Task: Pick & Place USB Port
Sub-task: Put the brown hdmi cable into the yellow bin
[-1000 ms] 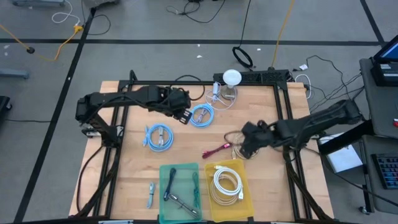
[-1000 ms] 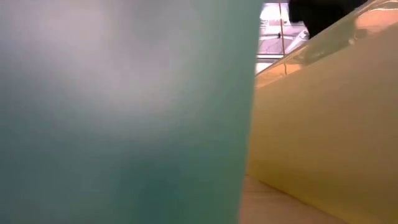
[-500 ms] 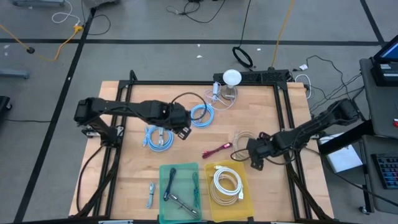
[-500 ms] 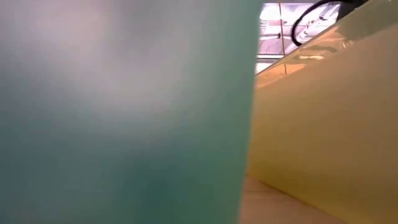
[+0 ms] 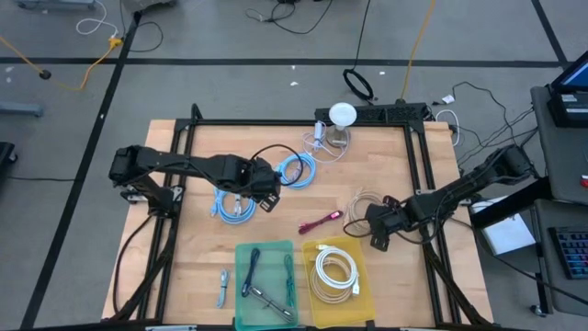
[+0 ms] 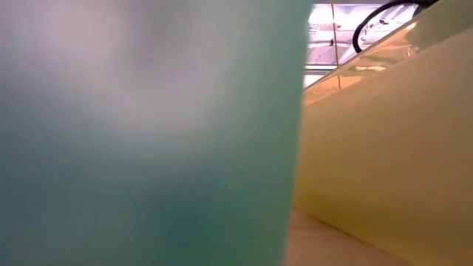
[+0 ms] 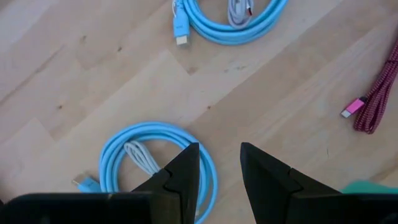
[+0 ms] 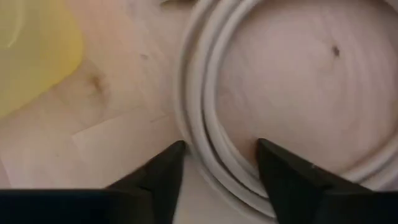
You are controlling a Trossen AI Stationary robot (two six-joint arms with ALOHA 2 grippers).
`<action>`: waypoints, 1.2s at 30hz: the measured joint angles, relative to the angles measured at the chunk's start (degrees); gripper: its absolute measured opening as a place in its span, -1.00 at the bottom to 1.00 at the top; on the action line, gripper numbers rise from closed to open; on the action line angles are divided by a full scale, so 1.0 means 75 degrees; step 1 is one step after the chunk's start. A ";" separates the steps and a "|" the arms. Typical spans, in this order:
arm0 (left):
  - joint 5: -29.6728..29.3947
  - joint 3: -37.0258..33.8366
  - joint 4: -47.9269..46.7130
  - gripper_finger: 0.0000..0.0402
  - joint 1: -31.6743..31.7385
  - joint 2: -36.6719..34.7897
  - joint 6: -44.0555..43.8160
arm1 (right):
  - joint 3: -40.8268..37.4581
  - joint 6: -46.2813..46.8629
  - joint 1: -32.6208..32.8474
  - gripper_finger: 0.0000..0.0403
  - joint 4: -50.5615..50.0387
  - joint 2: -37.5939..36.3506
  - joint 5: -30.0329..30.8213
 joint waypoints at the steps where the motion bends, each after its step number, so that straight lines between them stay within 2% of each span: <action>1: -0.0033 0.0000 0.0000 -0.40 0.0011 0.0000 0.0002 | -0.0047 0.0103 -0.0004 -0.19 -0.0068 0.0000 -0.0012; 5: -0.0124 0.0000 -0.0001 -0.40 0.0017 0.0000 0.0015 | -0.0111 0.0599 -0.0044 -0.81 -0.0188 -0.0028 -0.0337; 6: -0.0134 0.0000 0.0004 -0.40 0.0016 0.0000 0.0019 | -0.0064 0.0618 -0.0044 -0.84 -0.0208 -0.0060 -0.0480; 9: -0.0139 0.0000 0.0010 -0.40 0.0014 0.0000 -0.0004 | 0.0452 0.0830 -0.0178 -0.84 -0.0420 -0.0186 -0.0673; 11: -0.0169 0.0000 0.0034 -0.40 0.0014 0.0000 -0.0035 | 0.1005 0.0618 -0.0276 -0.84 -0.0863 -0.0296 -0.0500; 16: -0.0203 0.0000 0.0080 -0.40 0.0014 0.0000 -0.0061 | 0.3131 -0.0060 -0.0427 -0.85 -0.2668 -0.0351 0.0610; 20: -0.0247 0.0000 0.0198 -0.40 -0.0027 0.0000 -0.0072 | 0.4611 -0.0050 -0.0439 -0.85 -0.3699 -0.0311 0.0873; 24: -0.0267 0.0000 0.0434 -0.40 -0.0122 0.0000 -0.0236 | 0.5762 0.0338 -0.0204 -0.85 -0.3141 -0.0220 0.0712; 28: -0.0192 0.0000 0.0641 -0.40 -0.0290 0.0000 -0.0402 | 0.6349 0.0754 0.0600 -0.85 -0.2265 0.0262 0.0545; 31: -0.0183 0.0000 0.0725 -0.40 -0.0472 0.0000 -0.0724 | 0.6554 0.1203 0.1208 -0.85 -0.1624 0.0893 0.0336; 36: -0.0181 0.0000 0.0907 -0.40 -0.0905 0.0000 -0.1450 | 0.6548 0.1723 0.2024 -0.85 -0.0026 0.2257 -0.0612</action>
